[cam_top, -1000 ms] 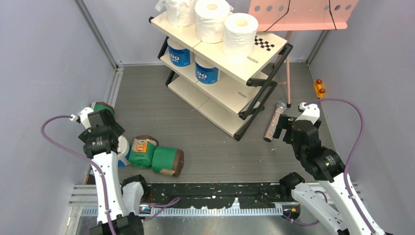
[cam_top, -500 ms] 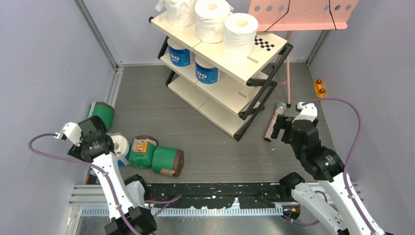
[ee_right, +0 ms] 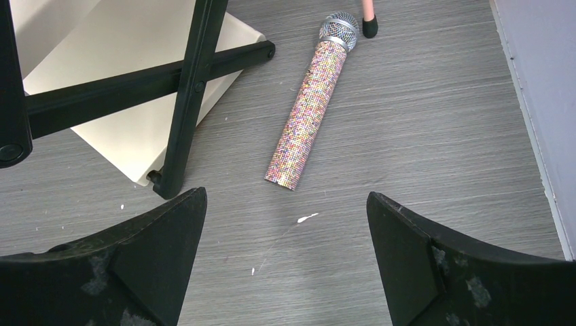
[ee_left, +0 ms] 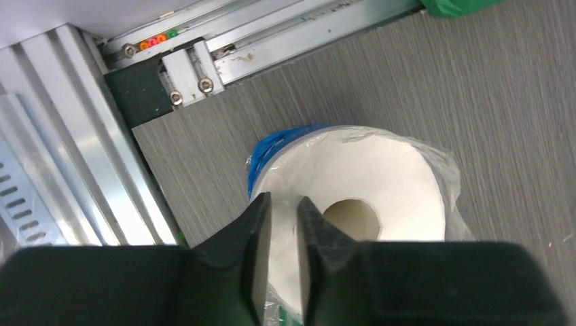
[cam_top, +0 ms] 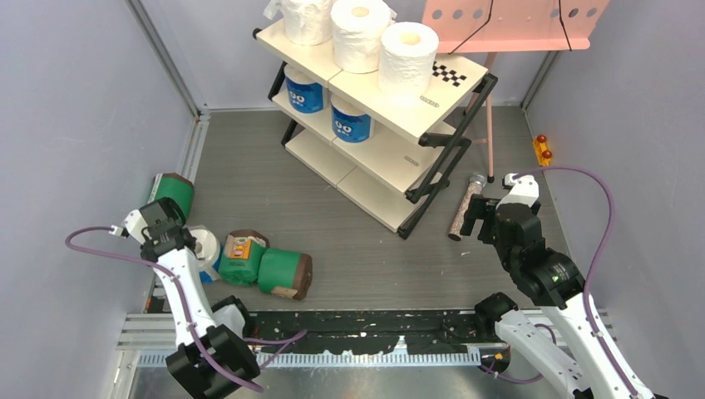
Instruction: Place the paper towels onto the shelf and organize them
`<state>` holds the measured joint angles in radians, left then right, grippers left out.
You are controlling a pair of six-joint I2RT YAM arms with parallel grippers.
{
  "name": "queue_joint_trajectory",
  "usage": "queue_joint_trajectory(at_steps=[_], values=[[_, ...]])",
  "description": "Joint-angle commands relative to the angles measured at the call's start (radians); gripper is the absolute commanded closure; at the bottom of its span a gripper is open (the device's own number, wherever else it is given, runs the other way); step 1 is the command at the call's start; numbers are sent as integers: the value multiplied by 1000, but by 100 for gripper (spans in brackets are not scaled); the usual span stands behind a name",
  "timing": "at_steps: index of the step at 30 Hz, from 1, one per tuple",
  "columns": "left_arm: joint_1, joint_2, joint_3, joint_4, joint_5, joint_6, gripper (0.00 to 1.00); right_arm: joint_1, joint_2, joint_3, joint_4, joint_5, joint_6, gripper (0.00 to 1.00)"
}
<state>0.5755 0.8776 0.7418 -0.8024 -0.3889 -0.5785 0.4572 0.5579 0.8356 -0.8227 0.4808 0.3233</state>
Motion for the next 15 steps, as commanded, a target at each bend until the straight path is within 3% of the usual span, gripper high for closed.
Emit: queue_joint_trajectory(at_steps=[1, 4, 9, 15], values=[[7, -20, 7, 55, 154, -22, 84, 5, -9, 2, 34, 18, 0, 5], [6, -19, -18, 86, 251, -78, 86, 5, -12, 2, 33, 23, 2, 5], [-10, 20, -39, 151, 381, -173, 100, 5, -17, 2, 30, 27, 4, 5], [-174, 82, 16, 224, 406, -282, 100, 5, -20, 2, 29, 31, 6, 5]])
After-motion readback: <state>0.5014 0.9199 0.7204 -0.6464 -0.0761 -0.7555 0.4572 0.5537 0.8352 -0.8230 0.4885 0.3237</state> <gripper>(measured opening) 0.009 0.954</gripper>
